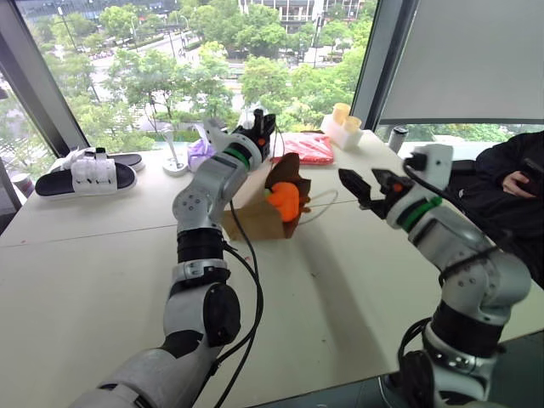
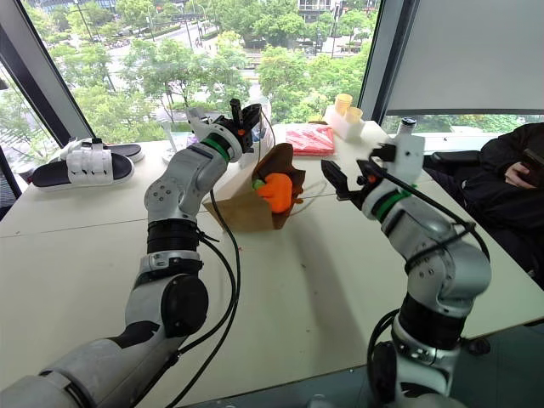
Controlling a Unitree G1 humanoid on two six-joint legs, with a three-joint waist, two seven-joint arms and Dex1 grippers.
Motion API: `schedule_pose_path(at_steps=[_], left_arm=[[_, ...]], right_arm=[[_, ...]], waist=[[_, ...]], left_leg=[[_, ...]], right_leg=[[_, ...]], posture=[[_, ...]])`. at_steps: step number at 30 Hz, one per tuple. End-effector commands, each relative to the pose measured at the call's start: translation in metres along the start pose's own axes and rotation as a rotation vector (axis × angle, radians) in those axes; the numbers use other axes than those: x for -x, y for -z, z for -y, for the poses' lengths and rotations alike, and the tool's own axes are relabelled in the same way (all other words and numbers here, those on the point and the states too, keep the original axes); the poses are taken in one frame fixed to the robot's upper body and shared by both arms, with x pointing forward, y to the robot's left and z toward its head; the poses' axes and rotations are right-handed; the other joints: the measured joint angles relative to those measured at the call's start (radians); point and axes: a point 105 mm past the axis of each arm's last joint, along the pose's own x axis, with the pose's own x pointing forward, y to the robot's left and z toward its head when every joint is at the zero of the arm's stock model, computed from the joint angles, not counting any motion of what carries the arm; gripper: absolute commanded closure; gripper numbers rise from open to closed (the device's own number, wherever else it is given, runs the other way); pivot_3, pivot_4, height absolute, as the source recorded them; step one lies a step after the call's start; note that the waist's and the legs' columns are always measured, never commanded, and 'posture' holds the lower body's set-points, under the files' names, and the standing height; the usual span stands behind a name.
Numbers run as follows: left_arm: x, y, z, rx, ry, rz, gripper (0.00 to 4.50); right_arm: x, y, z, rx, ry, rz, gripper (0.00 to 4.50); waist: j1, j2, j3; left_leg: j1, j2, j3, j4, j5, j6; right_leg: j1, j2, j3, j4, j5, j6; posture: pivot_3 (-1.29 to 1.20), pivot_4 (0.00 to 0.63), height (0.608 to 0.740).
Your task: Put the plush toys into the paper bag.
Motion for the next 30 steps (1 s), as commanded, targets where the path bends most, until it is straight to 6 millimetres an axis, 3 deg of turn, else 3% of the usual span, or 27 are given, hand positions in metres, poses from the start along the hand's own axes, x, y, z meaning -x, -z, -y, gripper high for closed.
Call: schedule_pose_path(at_steps=[1, 4, 14, 17, 24, 25, 30], left_arm=[[-0.002, 0.004, 0.019, -0.021, 0.057, -0.015, 4.5], [-0.003, 0.009, 0.016, -0.021, 0.05, -0.028, 4.5], [-0.003, 0.012, 0.009, -0.031, 0.028, -0.035, 4.5], [0.0, 0.01, 0.008, -0.04, 0.02, -0.03, 4.5], [0.002, 0.009, 0.005, -0.075, -0.001, -0.037, 4.5], [0.001, 0.012, 0.002, -0.102, -0.011, -0.056, 4.5], [-0.003, 0.006, 0.005, -0.178, 0.015, -0.069, 4.5]], right_arm=[[0.008, 0.026, 0.004, -0.079, 0.071, -0.033, 0.02], [-0.002, 0.041, -0.002, -0.167, 0.052, -0.03, 0.02], [-0.04, 0.043, -0.002, -0.202, -0.002, 0.009, 0.02], [-0.048, 0.043, 0.005, -0.172, 0.017, 0.009, 0.71], [-0.043, 0.023, 0.002, -0.132, -0.009, 0.09, 4.26], [-0.041, 0.018, 0.0, -0.126, -0.019, 0.107, 4.45], [-0.029, -0.024, -0.015, -0.123, -0.097, 0.234, 4.45]], waist=[[0.0, 0.0, 0.0], [-0.004, 0.0, 0.0], [-0.004, 0.0, 0.0], [-0.004, 0.0, 0.0], [-0.004, 0.0, 0.0], [-0.004, 0.0, 0.0], [-0.004, 0.0, 0.0]], left_leg=[[0.0, 0.0, 0.0, 0.0, 0.0, 0.0], [0.0, 0.0, 0.002, 0.0, 0.0, 0.0], [0.002, -0.001, 0.002, 0.0, 0.0, 0.0], [0.002, -0.001, 0.003, 0.0, 0.0, 0.0], [0.002, 0.0, 0.003, 0.0, 0.0, 0.0], [0.002, 0.0, 0.003, 0.0, 0.0, 0.0], [0.002, -0.001, 0.003, 0.0, 0.0, 0.0]], right_leg=[[0.0, 0.0, 0.0, 0.001, 0.0, 0.0], [-0.001, 0.0, 0.001, 0.001, 0.0, 0.0], [0.0, 0.0, 0.001, 0.002, 0.0, 0.0], [0.0, 0.0, 0.001, 0.002, 0.0, 0.0], [0.0, 0.0, 0.001, 0.002, 0.0, 0.0], [0.0, 0.0, 0.001, 0.002, 0.0, 0.0], [0.0, 0.0, 0.001, 0.002, 0.0, 0.0]], posture=[[0.0, 0.15, 0.74], [0.0, 0.15, 0.74], [0.0, 0.15, 0.74], [0.0, 0.15, 0.74], [0.0, 0.15, 0.74], [0.0, 0.15, 0.74], [0.0, 0.15, 0.74]])
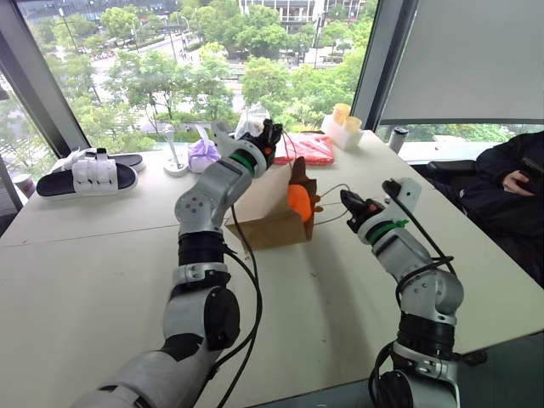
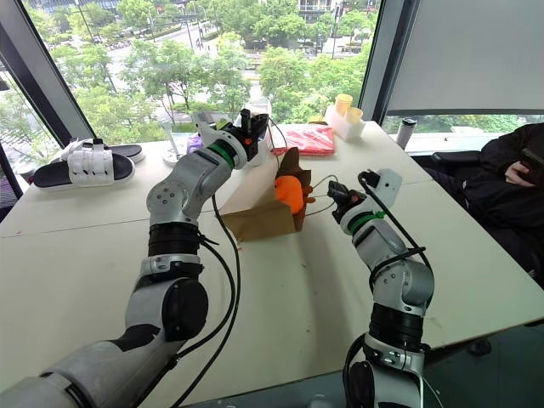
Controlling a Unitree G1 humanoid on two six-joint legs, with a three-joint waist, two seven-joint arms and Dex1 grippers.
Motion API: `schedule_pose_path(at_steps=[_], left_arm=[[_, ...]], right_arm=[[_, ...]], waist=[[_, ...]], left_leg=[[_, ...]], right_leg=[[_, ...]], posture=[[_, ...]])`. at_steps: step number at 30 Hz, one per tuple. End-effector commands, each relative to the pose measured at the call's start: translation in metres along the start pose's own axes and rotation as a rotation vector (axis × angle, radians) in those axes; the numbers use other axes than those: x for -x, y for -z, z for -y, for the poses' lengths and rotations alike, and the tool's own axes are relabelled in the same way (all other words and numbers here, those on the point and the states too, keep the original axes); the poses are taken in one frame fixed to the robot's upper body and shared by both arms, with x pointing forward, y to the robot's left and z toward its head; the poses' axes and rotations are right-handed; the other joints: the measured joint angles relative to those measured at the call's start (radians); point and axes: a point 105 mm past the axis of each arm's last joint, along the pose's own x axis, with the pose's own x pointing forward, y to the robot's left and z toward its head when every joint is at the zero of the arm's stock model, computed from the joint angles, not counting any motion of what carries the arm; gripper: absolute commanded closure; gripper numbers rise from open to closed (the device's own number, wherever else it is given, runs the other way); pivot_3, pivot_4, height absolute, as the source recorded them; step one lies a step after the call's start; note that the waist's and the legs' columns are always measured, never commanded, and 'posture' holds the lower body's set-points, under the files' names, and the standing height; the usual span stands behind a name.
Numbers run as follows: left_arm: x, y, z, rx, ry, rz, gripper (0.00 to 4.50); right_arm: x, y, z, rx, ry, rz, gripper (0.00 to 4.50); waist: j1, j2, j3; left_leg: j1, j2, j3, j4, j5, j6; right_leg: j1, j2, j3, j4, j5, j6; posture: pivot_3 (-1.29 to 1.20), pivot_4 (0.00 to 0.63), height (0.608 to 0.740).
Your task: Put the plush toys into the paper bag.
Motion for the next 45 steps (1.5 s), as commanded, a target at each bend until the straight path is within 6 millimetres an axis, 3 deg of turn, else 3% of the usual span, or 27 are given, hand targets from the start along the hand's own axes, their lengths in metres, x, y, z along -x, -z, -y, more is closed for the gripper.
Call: schedule_pose_path(at_steps=[1, 4, 10, 16, 20, 24, 28, 32, 39, 42, 45], left_arm=[[-0.004, -0.011, 0.021, -0.039, 0.086, 0.0, 4.5], [-0.005, -0.025, 0.028, -0.069, 0.129, 0.009, 4.5], [-0.005, -0.032, 0.015, -0.068, 0.103, 0.004, 4.5], [0.002, -0.026, -0.002, -0.051, 0.062, -0.01, 4.5], [0.005, -0.024, -0.003, -0.037, 0.056, -0.027, 4.5], [0.008, -0.03, 0.008, -0.027, 0.071, -0.026, 4.5], [0.01, -0.039, 0.035, -0.033, 0.135, -0.019, 4.5], [0.013, -0.033, 0.039, -0.04, 0.141, -0.072, 4.5], [0.013, -0.021, 0.014, -0.019, 0.057, -0.132, 4.5], [0.014, -0.023, -0.016, -0.04, -0.068, -0.107, 4.5], [0.016, -0.019, -0.028, -0.051, -0.102, -0.112, 4.5]], right_arm=[[0.008, -0.056, -0.035, 0.025, -0.137, 0.17, 4.45], [0.014, -0.091, -0.061, 0.034, -0.234, 0.247, 4.45], [0.016, -0.101, -0.09, 0.018, -0.33, 0.244, 4.45], [0.012, -0.075, -0.072, -0.022, -0.263, 0.17, 4.45], [0.016, -0.079, -0.076, -0.106, -0.284, 0.189, 4.45], [0.021, -0.086, -0.08, -0.22, -0.307, 0.207, 4.45], [0.027, -0.098, -0.084, -0.278, -0.329, 0.233, 4.45], [0.029, -0.099, -0.087, -0.328, -0.342, 0.221, 4.45], [0.03, -0.088, -0.083, -0.397, -0.32, 0.174, 4.45], [0.027, -0.065, -0.067, -0.415, -0.245, 0.11, 4.45], [0.027, -0.051, -0.056, -0.42, -0.198, 0.079, 4.45]], waist=[[0.0, 0.0, 0.0], [-0.002, 0.001, 0.0], [-0.002, 0.001, -0.003], [0.0, 0.001, -0.003], [-0.001, 0.001, -0.003], [-0.003, 0.001, -0.003], [-0.002, 0.001, -0.003], [-0.001, 0.001, -0.003], [-0.001, 0.001, -0.003], [-0.001, 0.001, -0.003], [-0.001, 0.001, -0.003]], left_leg=[[0.0, 0.0, 0.0, 0.0, 0.0, 0.0], [-0.002, 0.0, 0.0, 0.001, 0.0, 0.0], [0.0, 0.0, -0.002, -0.002, 0.0, 0.0], [-0.002, 0.0, -0.002, 0.0, 0.0, 0.001], [-0.003, 0.0, -0.002, 0.0, 0.0, 0.001], [-0.001, 0.001, -0.002, -0.001, 0.0, 0.0], [-0.001, 0.001, -0.002, 0.0, 0.0, 0.0], [-0.001, 0.001, -0.002, 0.0, 0.0, 0.001], [-0.001, 0.0, -0.002, 0.0, 0.0, 0.001], [-0.001, 0.0, -0.001, 0.001, 0.0, 0.001], [0.0, 0.0, -0.001, 0.0, 0.0, 0.001]], right_leg=[[0.0, 0.0, 0.0, 0.0, 0.0, 0.0], [-0.001, 0.0, 0.0, 0.0, 0.0, 0.0], [0.0, 0.0, -0.002, 0.0, 0.0, 0.0], [-0.001, -0.001, -0.001, 0.001, 0.0, 0.0], [-0.002, -0.001, -0.001, 0.003, 0.0, 0.0], [-0.002, -0.001, -0.001, 0.006, 0.0, 0.0], [-0.002, -0.001, -0.001, 0.006, 0.0, 0.0], [-0.002, -0.001, -0.001, 0.007, 0.0, 0.0], [-0.002, -0.001, -0.001, 0.007, 0.0, 0.0], [-0.002, -0.001, -0.001, 0.007, 0.0, 0.0], [-0.002, -0.001, -0.001, 0.007, 0.0, 0.0]], posture=[[0.0, 0.15, 0.74], [0.0, 0.15, 0.74], [0.0, 0.15, 0.74], [0.0, 0.15, 0.74], [0.0, 0.15, 0.74], [0.0, 0.15, 0.74], [0.0, 0.15, 0.74], [0.0, 0.15, 0.74], [0.0, 0.15, 0.74], [0.0, 0.15, 0.74], [0.0, 0.15, 0.74]])
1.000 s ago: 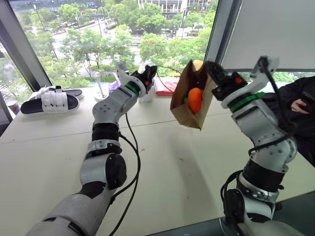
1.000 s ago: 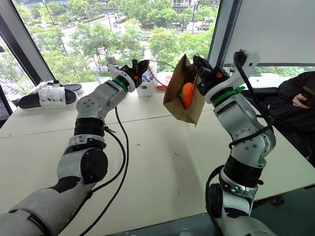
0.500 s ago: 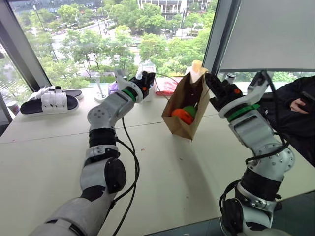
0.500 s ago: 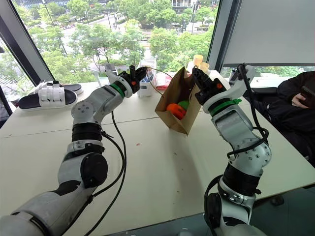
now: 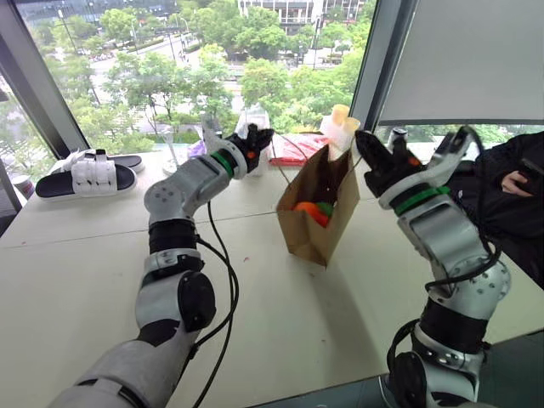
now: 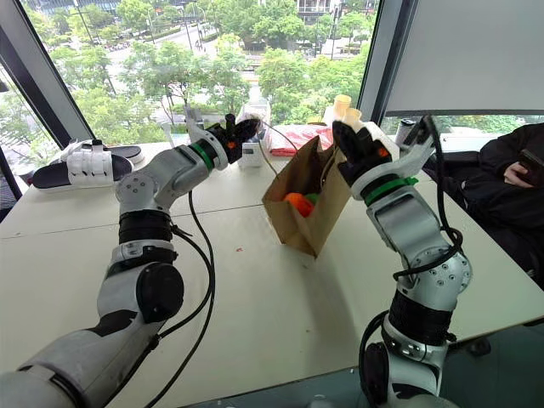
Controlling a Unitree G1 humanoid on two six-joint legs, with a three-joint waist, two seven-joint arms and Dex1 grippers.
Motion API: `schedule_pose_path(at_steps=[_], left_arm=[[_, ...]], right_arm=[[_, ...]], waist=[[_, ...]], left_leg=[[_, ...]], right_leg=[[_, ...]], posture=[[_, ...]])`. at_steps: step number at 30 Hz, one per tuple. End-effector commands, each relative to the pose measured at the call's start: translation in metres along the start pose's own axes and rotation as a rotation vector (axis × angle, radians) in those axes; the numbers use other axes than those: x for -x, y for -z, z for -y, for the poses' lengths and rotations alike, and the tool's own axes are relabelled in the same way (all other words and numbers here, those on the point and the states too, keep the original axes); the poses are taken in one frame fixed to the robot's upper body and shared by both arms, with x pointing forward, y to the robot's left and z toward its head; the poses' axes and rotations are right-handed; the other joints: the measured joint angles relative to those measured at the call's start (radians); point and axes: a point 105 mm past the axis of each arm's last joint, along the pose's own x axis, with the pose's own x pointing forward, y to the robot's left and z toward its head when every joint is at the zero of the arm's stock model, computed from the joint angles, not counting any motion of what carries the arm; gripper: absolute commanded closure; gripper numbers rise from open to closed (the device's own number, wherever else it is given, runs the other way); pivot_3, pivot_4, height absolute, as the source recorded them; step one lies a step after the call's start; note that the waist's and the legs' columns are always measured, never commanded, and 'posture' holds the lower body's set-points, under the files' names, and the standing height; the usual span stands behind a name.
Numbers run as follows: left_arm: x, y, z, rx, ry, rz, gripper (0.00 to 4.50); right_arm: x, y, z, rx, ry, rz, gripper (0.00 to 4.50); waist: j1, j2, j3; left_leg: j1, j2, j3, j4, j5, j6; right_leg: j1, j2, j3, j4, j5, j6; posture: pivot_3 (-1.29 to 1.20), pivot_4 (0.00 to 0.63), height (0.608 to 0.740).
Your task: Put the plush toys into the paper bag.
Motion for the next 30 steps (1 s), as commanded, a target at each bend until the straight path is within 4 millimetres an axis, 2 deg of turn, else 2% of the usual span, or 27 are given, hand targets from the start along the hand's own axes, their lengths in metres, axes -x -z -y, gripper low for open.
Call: schedule_pose_path(at_steps=[1, 3, 4, 6, 9, 13, 15, 18, 21, 22, 25, 30], left_arm=[[0.0, 0.001, -0.004, -0.034, -0.017, 0.005, 4.5], [-0.002, 0.006, -0.009, -0.033, -0.02, -0.007, 4.5], [-0.003, 0.008, -0.009, -0.034, -0.017, -0.01, 4.5], [-0.005, 0.011, -0.013, -0.055, -0.029, -0.007, 3.93], [-0.009, 0.014, -0.013, -0.056, -0.024, -0.003, 2.65], [-0.009, 0.014, -0.007, -0.067, 0.022, -0.009, 0.62], [-0.005, 0.015, 0.003, -0.088, 0.092, -0.026, 0.07], [0.006, 0.015, 0.014, -0.148, 0.178, -0.054, 0.07], [0.026, 0.019, 0.014, -0.236, 0.239, -0.113, 0.07], [0.034, 0.021, 0.01, -0.264, 0.24, -0.135, 0.07], [0.057, 0.026, -0.005, -0.348, 0.223, -0.197, 0.07], [0.068, 0.036, -0.048, -0.593, 0.061, -0.257, 0.07]], right_arm=[[0.004, 0.001, 0.003, 0.006, 0.013, 0.013, 4.45], [0.008, 0.003, 0.014, -0.001, 0.052, 0.018, 4.45], [0.009, 0.002, 0.018, 0.004, 0.074, 0.024, 4.21], [0.011, 0.001, 0.025, 0.016, 0.106, 0.04, 3.59], [0.013, -0.002, 0.028, 0.04, 0.119, 0.062, 2.12], [0.017, -0.007, 0.027, 0.102, 0.108, 0.074, 0.1], [0.02, -0.008, 0.023, 0.129, 0.075, 0.071, 0.0], [0.032, -0.002, 0.013, 0.169, -0.015, 0.023, 0.0], [0.05, 0.007, 0.008, 0.202, -0.085, -0.042, 0.0], [0.056, 0.01, 0.011, 0.21, -0.089, -0.061, 0.0], [0.068, 0.017, 0.034, 0.293, 0.0, -0.132, 0.0], [0.069, 0.013, 0.07, 0.383, 0.136, -0.156, 0.0]], waist=[[0.0, 0.0, 0.0], [0.0, 0.0, 0.0], [0.0, 0.0, 0.0], [0.002, 0.0, 0.0], [0.002, 0.0, 0.0], [0.001, 0.0, 0.0], [0.001, 0.0, 0.0], [0.0, 0.0, 0.0], [-0.004, 0.0, 0.0], [-0.005, 0.0, 0.0], [-0.002, 0.0, 0.0], [0.006, 0.0, 0.0]], left_leg=[[0.0, 0.0, 0.0, 0.0, 0.0, 0.0], [0.0, 0.0, 0.0, 0.0, 0.0, 0.0], [0.0, 0.0, 0.0, 0.0, 0.0, 0.0], [0.0, 0.0, 0.0, 0.0, 0.0, 0.0], [0.0, 0.0, 0.001, 0.0, 0.0, 0.0], [0.0, 0.0, 0.001, 0.0, 0.0, 0.0], [0.0, 0.0, 0.001, 0.0, 0.0, 0.0], [0.0, 0.0, 0.001, 0.0, 0.0, 0.0], [0.001, 0.0, 0.001, -0.001, -0.001, 0.001], [0.001, 0.0, 0.001, -0.001, -0.001, 0.001], [0.003, 0.001, 0.001, -0.001, -0.001, 0.002], [0.004, 0.0, 0.002, 0.001, -0.002, 0.003]], right_leg=[[0.0, 0.0, 0.0, 0.0, 0.0, 0.0], [0.0, 0.0, 0.0, 0.0, 0.0, 0.0], [0.0, 0.0, 0.0, 0.0, 0.0, 0.0], [0.0, 0.0, 0.0, 0.0, 0.0, 0.0], [0.0, 0.0, 0.0, 0.0, 0.0, 0.0], [0.0, 0.0, 0.0, 0.0, 0.0, 0.0], [0.0, 0.0, 0.0, 0.0, 0.0, 0.0], [0.0, 0.0, 0.0, -0.001, 0.0, 0.0], [0.001, 0.0, 0.0, 0.0, 0.0, 0.0], [0.001, 0.001, 0.0, 0.0, 0.0, 0.0], [0.002, 0.001, 0.001, 0.0, 0.0, 0.0], [0.006, 0.001, 0.001, -0.005, 0.0, 0.0]], posture=[[0.0, 0.15, 0.74], [0.0, 0.15, 0.74], [0.0, 0.15, 0.74], [0.0, 0.15, 0.74], [0.0, 0.15, 0.74], [0.0, 0.15, 0.74], [0.0, 0.15, 0.74], [0.0, 0.15, 0.74], [0.0, 0.15, 0.74], [0.0, 0.15, 0.74], [0.0, 0.15, 0.74], [0.0, 0.15, 0.74]])
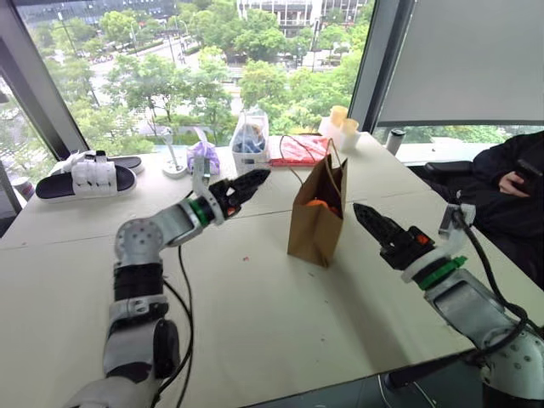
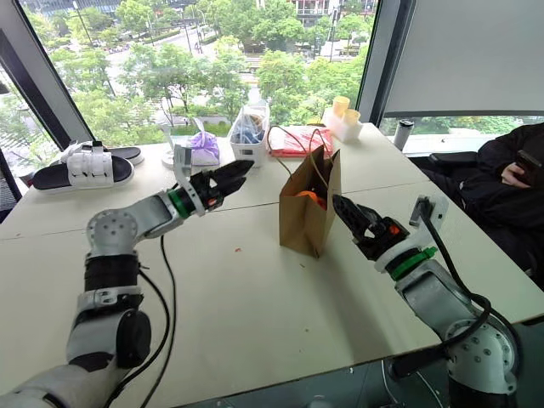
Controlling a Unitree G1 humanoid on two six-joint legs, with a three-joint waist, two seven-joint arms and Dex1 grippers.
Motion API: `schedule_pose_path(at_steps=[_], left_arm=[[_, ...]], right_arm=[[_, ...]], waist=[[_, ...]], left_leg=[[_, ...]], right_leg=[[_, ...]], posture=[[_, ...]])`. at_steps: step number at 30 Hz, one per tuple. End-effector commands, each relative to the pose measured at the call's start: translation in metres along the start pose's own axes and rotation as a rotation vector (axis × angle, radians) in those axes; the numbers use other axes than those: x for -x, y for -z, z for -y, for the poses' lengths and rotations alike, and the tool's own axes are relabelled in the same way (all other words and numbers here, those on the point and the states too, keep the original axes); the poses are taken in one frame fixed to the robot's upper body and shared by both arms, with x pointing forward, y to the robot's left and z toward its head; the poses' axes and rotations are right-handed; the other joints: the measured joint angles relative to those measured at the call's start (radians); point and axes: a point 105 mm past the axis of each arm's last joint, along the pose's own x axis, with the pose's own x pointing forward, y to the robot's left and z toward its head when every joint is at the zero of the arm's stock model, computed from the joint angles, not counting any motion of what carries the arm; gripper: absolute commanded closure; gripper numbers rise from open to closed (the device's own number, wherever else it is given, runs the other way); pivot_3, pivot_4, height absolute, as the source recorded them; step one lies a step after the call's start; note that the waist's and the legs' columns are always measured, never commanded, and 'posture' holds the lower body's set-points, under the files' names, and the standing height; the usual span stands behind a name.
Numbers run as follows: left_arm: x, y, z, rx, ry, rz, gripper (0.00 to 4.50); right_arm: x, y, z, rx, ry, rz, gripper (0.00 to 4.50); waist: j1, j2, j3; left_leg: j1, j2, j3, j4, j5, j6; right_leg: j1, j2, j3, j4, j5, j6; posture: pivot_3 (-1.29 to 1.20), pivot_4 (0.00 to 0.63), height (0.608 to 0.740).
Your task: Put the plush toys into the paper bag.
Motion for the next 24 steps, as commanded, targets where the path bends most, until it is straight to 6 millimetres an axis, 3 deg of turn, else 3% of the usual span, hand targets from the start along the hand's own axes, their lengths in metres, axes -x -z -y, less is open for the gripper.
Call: schedule_pose_path(at_steps=[1, 3, 10, 14, 19, 24], left_arm=[[-0.006, 0.014, -0.007, -0.239, -0.059, -0.063, 0.03], [-0.011, 0.023, -0.013, -0.323, -0.073, -0.089, 0.0], [-0.028, 0.028, -0.009, -0.441, -0.032, -0.08, 0.0], [-0.033, 0.026, -0.007, -0.442, -0.013, -0.062, 0.0], [-0.037, 0.037, 0.035, -0.438, 0.224, -0.118, 0.0], [-0.034, 0.056, 0.057, -0.475, 0.345, -0.2, 0.0]], right_arm=[[-0.004, -0.004, 0.017, 0.094, 0.061, 0.0, 0.25], [-0.006, -0.004, 0.025, 0.124, 0.089, 0.004, 0.9], [-0.007, -0.006, 0.039, 0.234, 0.141, -0.009, 4.47], [-0.01, 0.002, 0.035, 0.304, 0.114, -0.063, 4.47], [-0.026, 0.016, 0.0, 0.304, -0.065, -0.111, 4.47], [-0.036, 0.021, -0.013, 0.294, -0.123, -0.128, 4.47]], waist=[[0.005, 0.0, 0.0], [0.01, 0.0, 0.0], [0.021, 0.0, 0.0], [0.021, 0.0, 0.0], [0.015, 0.0, 0.0], [0.015, 0.0, 0.0]], left_leg=[[0.001, 0.0, 0.0, 0.0, 0.0, 0.001], [0.005, 0.0, 0.002, -0.001, 0.001, 0.001], [0.007, 0.001, 0.002, -0.002, 0.0, 0.001], [0.007, 0.001, 0.002, -0.002, 0.0, 0.002], [0.007, 0.001, 0.002, -0.002, -0.001, 0.004], [0.007, 0.001, 0.001, -0.002, -0.001, 0.004]], right_leg=[[0.002, 0.0, 0.0, -0.001, 0.0, 0.0], [0.007, 0.0, 0.0, -0.004, 0.0, 0.0], [0.01, 0.0, 0.0, -0.008, 0.0, 0.0], [0.01, -0.001, 0.0, -0.009, 0.0, 0.0], [0.01, -0.001, 0.0, -0.009, 0.0, 0.0], [0.01, -0.001, 0.0, -0.009, 0.0, 0.0]], posture=[[0.0, 0.15, 0.74], [0.0, 0.15, 0.74], [0.0, 0.15, 0.74], [0.0, 0.15, 0.74], [0.0, 0.15, 0.74], [0.0, 0.15, 0.74]])
